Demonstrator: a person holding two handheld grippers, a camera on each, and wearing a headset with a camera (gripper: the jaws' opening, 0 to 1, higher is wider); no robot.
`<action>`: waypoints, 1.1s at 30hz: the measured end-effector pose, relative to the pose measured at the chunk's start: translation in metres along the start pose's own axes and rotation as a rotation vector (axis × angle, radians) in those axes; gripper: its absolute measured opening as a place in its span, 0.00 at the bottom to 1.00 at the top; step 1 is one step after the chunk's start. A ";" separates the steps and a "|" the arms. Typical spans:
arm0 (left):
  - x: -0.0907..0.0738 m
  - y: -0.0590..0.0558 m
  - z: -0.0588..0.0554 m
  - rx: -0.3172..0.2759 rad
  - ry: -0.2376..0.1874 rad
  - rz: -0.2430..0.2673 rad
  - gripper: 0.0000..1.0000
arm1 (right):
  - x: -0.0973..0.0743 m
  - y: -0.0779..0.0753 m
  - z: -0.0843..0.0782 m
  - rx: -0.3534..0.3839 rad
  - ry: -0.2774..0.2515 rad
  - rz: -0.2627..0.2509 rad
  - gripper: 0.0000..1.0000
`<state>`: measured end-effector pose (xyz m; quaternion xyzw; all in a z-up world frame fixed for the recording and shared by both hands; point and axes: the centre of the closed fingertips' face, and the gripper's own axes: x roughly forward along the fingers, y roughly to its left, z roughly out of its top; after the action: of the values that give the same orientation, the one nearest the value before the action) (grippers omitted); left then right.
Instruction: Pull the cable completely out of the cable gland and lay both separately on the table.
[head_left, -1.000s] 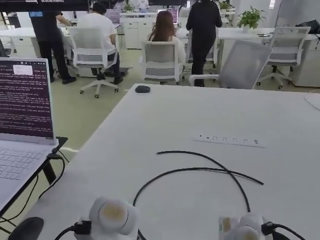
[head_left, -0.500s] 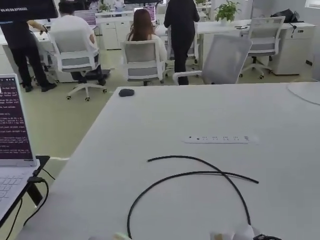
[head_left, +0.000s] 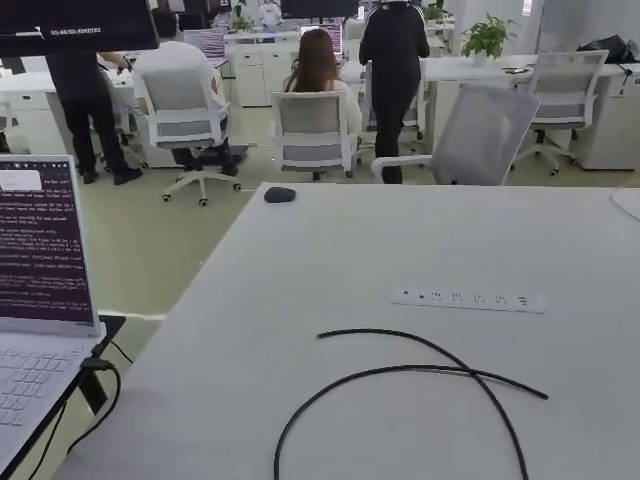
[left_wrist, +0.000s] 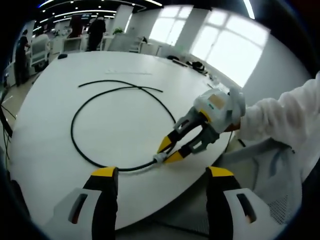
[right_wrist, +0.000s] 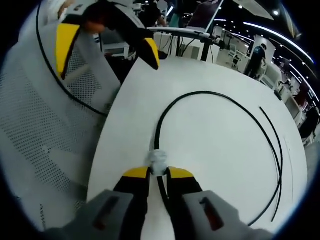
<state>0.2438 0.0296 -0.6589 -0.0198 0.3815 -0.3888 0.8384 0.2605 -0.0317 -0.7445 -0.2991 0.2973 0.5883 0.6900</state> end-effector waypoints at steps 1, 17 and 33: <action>-0.001 0.000 0.002 0.012 -0.007 0.005 0.71 | -0.005 -0.003 0.003 0.012 -0.014 -0.015 0.12; -0.040 -0.038 0.083 0.314 -0.261 -0.074 0.59 | -0.116 -0.012 0.058 -0.109 -0.112 -0.249 0.11; -0.031 -0.096 0.113 0.453 -0.239 -0.338 0.34 | -0.167 0.003 0.109 -0.254 -0.129 -0.347 0.11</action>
<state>0.2441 -0.0468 -0.5280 0.0587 0.1753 -0.5928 0.7838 0.2417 -0.0545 -0.5469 -0.3919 0.1201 0.5116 0.7552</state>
